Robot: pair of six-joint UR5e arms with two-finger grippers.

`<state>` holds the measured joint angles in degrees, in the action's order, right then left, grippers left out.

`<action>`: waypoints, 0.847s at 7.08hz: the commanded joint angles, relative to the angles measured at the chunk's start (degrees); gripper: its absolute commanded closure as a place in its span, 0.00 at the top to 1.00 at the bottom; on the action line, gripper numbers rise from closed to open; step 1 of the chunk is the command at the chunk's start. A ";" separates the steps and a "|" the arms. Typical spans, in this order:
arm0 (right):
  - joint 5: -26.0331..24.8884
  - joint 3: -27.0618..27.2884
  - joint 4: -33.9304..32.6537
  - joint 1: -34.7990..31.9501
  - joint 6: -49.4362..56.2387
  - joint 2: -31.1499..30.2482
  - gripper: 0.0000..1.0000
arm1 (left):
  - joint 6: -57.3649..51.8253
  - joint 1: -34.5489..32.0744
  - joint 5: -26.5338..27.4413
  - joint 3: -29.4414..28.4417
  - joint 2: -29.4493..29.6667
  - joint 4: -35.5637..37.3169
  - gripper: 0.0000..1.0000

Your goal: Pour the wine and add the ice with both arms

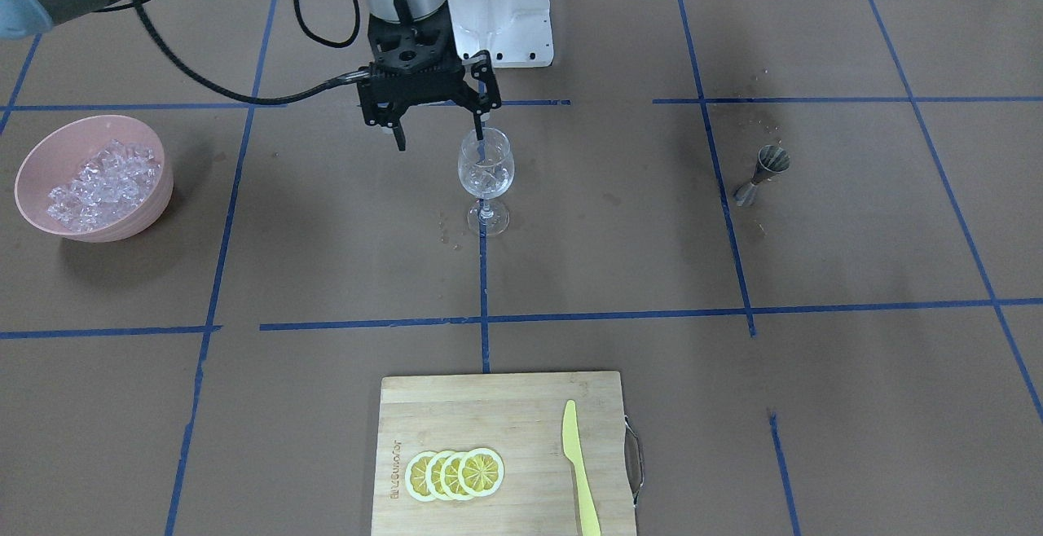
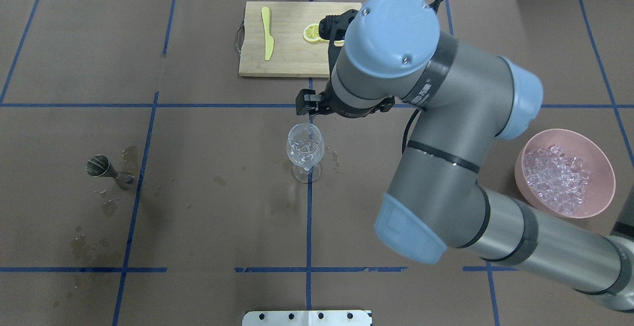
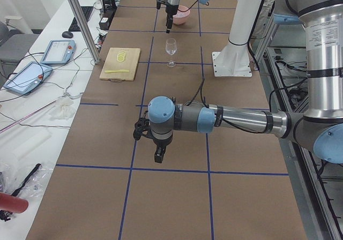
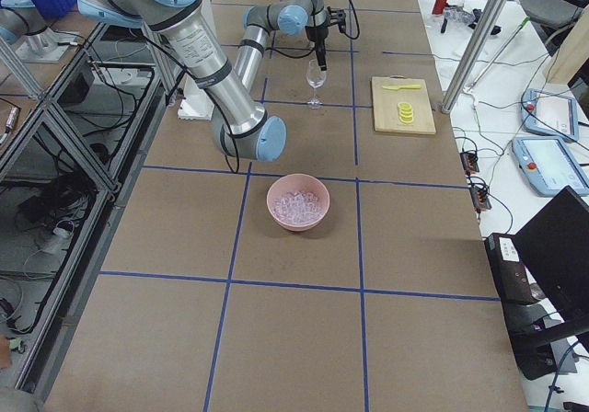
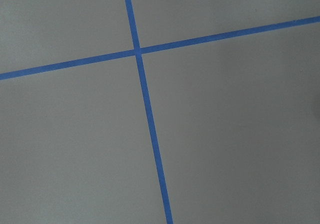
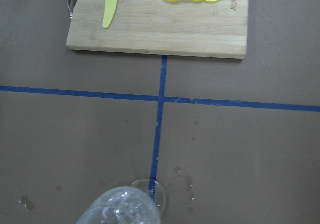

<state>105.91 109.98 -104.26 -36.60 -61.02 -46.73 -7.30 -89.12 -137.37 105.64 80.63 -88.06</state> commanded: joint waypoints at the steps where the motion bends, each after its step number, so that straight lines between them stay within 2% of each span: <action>1: 11.02 0.76 0.46 -13.69 18.47 -9.12 1.00 | 0.00 -0.09 0.00 0.00 -0.38 0.09 1.00; 2: 15.07 0.76 0.55 -19.67 29.88 -14.39 1.00 | 0.00 0.00 0.00 0.18 -0.65 0.09 1.00; 4: 19.40 0.23 0.37 -30.23 49.68 -25.29 1.00 | 0.00 0.00 0.00 0.18 -0.65 0.09 1.00; 6: 22.14 -3.35 0.46 -38.68 63.94 -31.38 1.00 | 0.00 0.00 0.00 0.09 -0.65 0.17 1.00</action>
<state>126.44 108.66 -103.82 -69.97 -6.25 -74.06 -7.29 -89.12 -137.37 105.76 79.99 -87.92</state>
